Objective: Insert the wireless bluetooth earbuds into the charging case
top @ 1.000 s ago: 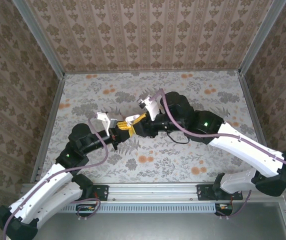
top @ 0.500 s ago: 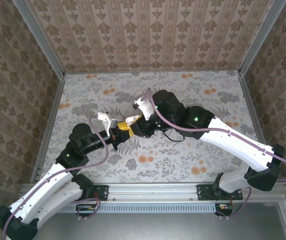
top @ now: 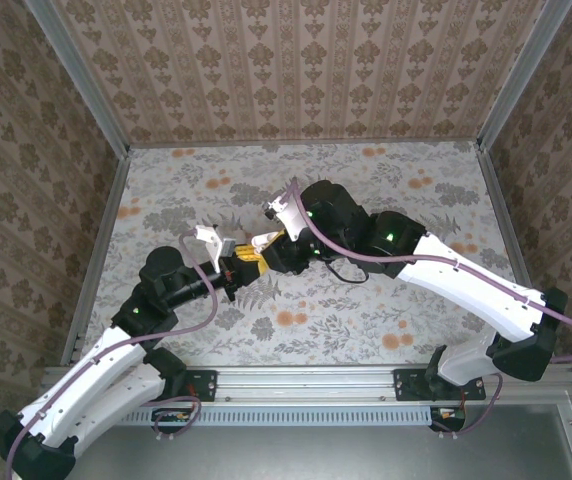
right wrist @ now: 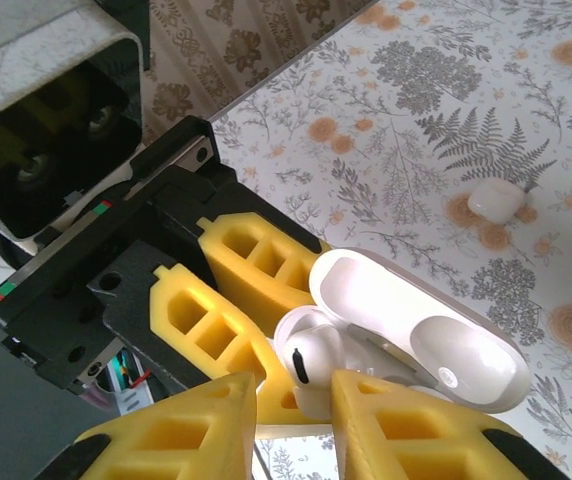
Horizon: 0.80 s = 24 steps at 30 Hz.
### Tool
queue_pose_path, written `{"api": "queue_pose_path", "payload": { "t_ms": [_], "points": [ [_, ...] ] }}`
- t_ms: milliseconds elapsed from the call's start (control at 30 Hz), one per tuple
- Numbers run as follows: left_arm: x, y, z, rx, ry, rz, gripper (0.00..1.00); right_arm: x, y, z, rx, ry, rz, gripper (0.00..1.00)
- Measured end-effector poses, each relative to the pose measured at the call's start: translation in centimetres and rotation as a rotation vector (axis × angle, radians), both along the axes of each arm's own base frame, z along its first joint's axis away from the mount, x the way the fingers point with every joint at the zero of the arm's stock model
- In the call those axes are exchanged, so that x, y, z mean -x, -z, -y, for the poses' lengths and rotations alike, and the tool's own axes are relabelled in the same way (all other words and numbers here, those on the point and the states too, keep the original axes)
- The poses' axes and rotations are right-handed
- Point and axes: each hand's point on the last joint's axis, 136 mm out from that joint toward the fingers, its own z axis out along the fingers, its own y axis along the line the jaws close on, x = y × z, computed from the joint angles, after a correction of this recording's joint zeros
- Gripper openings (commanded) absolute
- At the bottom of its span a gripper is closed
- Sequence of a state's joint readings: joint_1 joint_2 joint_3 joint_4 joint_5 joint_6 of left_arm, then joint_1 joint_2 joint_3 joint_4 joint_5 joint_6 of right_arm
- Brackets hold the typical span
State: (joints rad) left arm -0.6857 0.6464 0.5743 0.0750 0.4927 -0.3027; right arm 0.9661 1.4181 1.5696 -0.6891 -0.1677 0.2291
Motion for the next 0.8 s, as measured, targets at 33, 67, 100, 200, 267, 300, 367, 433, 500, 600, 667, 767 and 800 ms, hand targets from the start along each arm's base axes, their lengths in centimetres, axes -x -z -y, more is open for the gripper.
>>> {"api": "queue_pose_path", "payload": {
  "t_ms": [33,67,100,200,267,300,367,433,500,600,667,767,800],
  "points": [
    [0.00,0.00,0.00,0.000,0.000,0.000,0.00,-0.08,0.01,0.02,0.003,0.002,0.004,0.28],
    [0.00,-0.03,0.00,0.001,0.000,0.001,0.00,-0.15,0.05,0.03,0.008,0.002,0.008,0.28],
    [0.00,-0.04,0.00,0.001,0.000,0.001,0.00,-0.21,0.16,0.03,0.015,0.001,0.012,0.28],
    [0.01,-0.07,0.00,0.002,0.000,0.003,0.00,-0.33,0.36,-0.03,0.030,-0.002,0.014,0.28],
    [-0.01,-0.08,0.01,0.002,0.000,0.003,0.00,-0.42,0.40,-0.13,0.033,-0.006,0.019,0.28],
    [0.00,-0.09,0.00,0.003,0.000,0.003,0.00,-0.42,0.43,-0.14,0.037,-0.009,0.023,0.28],
    [-0.01,-0.09,0.00,0.003,0.000,0.003,0.00,-0.44,0.46,-0.10,0.045,-0.014,0.028,0.28],
    [0.00,-0.10,0.00,0.003,0.000,0.004,0.00,-0.46,0.44,-0.09,0.051,-0.018,0.035,0.28],
    [0.00,-0.11,0.01,0.003,0.000,0.004,0.00,-0.49,0.53,-0.02,0.060,-0.024,0.044,0.28],
    [0.00,-0.09,0.01,0.003,0.000,0.004,0.00,-0.48,0.59,0.12,0.073,-0.031,0.055,0.28],
    [0.00,-0.11,0.00,0.003,0.000,0.004,0.00,-0.51,0.54,0.20,0.078,-0.034,0.063,0.29],
    [-0.01,-0.12,0.00,0.004,0.000,0.004,0.00,-0.52,0.54,0.24,0.081,-0.035,0.067,0.32],
    [-0.02,-0.12,0.00,0.004,0.000,0.004,0.00,-0.54,0.54,0.25,0.081,-0.035,0.067,0.32]
  ]
}}
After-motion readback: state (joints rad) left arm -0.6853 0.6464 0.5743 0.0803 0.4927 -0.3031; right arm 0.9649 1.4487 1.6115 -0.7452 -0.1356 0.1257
